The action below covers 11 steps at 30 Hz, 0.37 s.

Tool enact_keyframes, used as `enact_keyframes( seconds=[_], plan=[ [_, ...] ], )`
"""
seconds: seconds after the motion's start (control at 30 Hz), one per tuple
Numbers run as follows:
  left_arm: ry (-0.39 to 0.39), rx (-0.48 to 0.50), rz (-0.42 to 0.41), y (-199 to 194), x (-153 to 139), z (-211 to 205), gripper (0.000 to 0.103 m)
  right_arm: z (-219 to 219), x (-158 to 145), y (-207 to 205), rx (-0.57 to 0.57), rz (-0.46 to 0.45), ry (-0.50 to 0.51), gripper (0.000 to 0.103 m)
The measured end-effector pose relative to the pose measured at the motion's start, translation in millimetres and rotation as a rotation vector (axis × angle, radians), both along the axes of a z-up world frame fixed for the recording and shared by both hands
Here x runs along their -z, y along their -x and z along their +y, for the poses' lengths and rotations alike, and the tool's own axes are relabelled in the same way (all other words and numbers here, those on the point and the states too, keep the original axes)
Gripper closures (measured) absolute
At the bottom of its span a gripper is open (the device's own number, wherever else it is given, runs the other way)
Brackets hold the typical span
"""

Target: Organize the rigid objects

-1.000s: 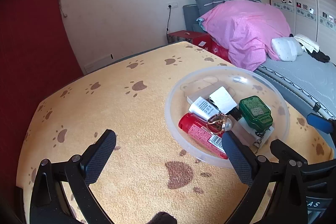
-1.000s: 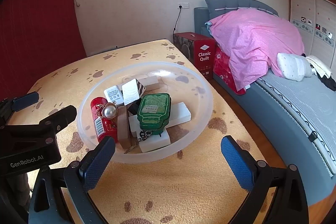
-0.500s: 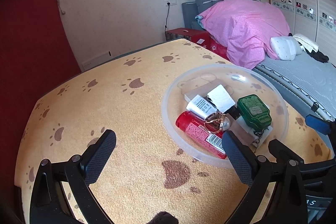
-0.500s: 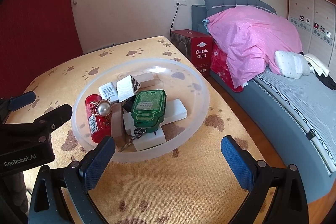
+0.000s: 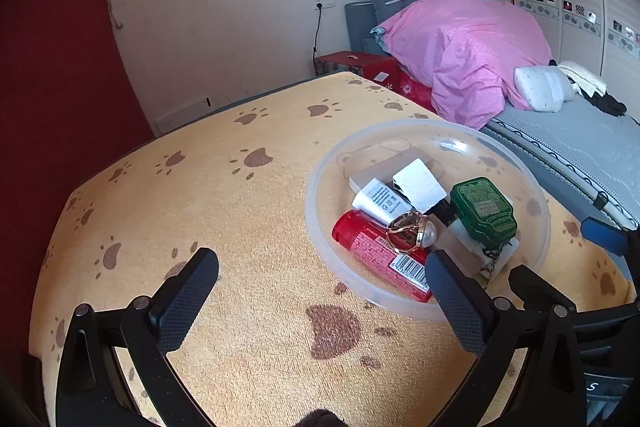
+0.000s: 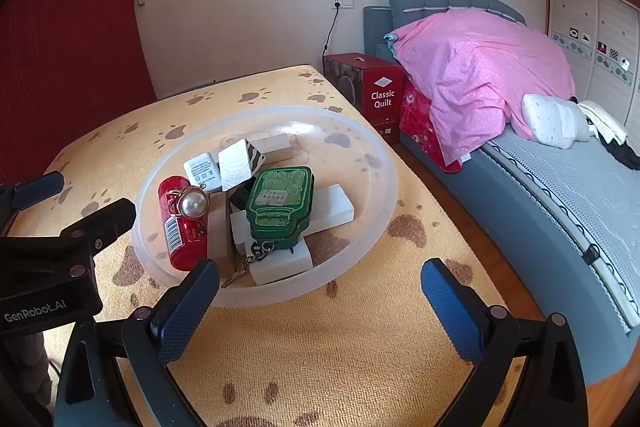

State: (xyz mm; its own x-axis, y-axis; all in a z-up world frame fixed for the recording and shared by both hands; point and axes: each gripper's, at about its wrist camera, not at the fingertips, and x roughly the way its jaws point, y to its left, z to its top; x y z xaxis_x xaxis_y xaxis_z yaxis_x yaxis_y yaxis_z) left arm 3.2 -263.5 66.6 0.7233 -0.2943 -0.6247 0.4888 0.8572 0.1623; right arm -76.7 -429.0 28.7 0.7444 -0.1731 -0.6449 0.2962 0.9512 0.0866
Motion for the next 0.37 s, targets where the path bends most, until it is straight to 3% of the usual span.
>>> enact_keyframes(
  seconds=[0.37],
  plan=[
    [0.016,-0.010,-0.012,-1.9,-2.5,5.0,0.000,0.2,0.9,2.6,0.006,0.002,0.006,0.000]
  ],
)
